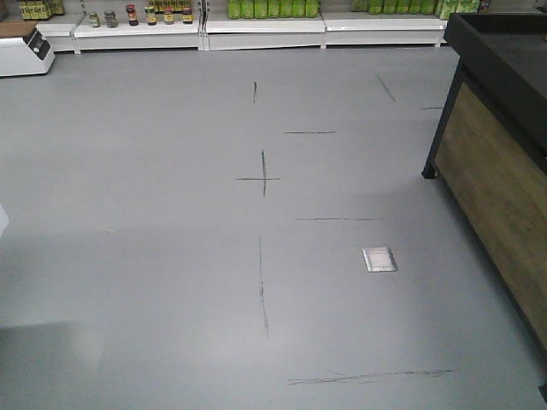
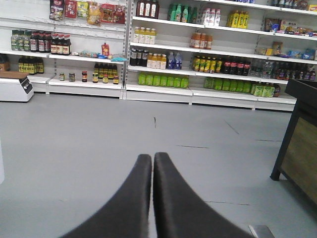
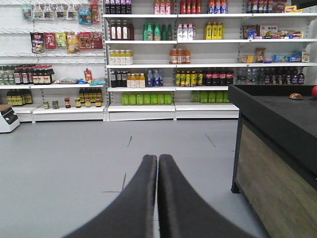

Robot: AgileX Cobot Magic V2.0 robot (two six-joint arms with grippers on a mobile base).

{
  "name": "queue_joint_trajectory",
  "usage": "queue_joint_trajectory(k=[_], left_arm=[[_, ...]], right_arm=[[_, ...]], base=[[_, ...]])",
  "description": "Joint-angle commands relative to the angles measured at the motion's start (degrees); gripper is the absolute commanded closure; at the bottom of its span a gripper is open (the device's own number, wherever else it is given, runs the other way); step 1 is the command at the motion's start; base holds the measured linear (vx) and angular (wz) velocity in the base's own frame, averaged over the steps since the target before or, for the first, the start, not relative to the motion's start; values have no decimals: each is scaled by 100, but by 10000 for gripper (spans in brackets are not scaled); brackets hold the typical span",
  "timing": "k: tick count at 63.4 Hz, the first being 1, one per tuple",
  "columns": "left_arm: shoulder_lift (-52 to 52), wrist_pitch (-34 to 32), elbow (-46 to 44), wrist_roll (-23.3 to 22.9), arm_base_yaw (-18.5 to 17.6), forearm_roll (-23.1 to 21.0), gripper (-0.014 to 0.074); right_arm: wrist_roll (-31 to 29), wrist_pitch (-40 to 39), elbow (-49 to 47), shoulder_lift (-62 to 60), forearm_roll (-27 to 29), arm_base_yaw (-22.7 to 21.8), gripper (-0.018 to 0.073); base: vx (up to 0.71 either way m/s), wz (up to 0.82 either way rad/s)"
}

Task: Pick three apples into basket with both arms
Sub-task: 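Drive the base forward across the grey floor toward the fruit tables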

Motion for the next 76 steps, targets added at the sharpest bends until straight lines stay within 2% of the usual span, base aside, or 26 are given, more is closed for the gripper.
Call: queue_joint_trajectory(k=[1,76], left_arm=[[-82,-444,128,-41,-4,-23,603],[-82,-444,128,-41,-4,-23,603]], right_arm=[[6,-431,75,-59,-4,-32,568],[6,-431,75,-59,-4,-32,568]], base=[[9,-2],[8,6]])
